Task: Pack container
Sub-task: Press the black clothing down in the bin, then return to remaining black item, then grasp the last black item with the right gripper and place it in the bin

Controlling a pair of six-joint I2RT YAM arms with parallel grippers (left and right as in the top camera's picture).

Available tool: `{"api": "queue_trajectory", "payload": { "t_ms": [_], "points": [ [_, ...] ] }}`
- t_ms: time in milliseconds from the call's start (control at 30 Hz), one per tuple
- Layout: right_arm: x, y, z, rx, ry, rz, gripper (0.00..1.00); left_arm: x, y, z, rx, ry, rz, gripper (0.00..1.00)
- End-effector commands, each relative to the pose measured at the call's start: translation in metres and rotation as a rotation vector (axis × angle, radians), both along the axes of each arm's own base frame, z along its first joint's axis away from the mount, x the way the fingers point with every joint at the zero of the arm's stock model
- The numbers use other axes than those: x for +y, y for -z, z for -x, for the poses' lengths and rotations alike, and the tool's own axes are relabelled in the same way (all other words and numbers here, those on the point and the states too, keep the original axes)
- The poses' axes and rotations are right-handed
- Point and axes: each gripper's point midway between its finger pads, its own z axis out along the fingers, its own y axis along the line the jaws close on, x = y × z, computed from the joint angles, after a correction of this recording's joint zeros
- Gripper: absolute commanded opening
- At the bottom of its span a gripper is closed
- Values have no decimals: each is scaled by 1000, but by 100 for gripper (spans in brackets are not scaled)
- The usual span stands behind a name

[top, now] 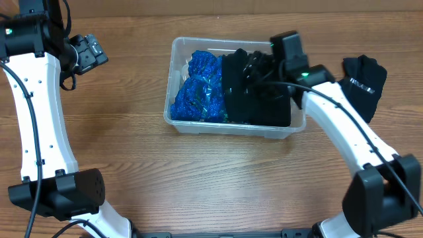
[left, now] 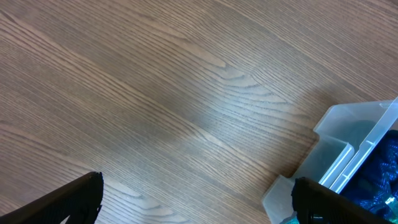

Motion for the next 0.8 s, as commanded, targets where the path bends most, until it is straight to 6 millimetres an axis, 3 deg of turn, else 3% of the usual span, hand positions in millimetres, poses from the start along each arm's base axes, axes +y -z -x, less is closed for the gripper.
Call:
{"api": "queue_trajectory", "payload": {
  "t_ms": [0,67,167,267,333,433,500,633,667,767],
  "points": [
    [-91,-81,-8,-232,79,114,86,2,-3,-1,-6,11,-16,100],
    [-155,-82,-3,-216,171,178,88,2,-3,-1,-6,11,-16,100],
    [-244,-53,7,-115,295,250,89,1,-3,-1,-6,11,-16,100],
    [-323,0,19,27,439,248,95,2,-3,-1,-6,11,-16,100],
    [-358,37,25,98,504,226,98,2,-3,-1,-6,11,-16,100],
    [-381,84,24,148,524,152,100,2,-3,-1,-6,11,-16,100],
    [-376,108,16,148,472,91,100,2,-3,-1,-6,11,-16,100],
    [-357,135,2,154,409,19,96,2,-3,-1,-6,11,-16,100],
    [-349,143,0,168,392,16,83,2,-3,-1,-6,11,-16,100],
    [-336,144,-2,184,367,8,17,1,-3,-1,-6,11,-16,100]
  ]
}}
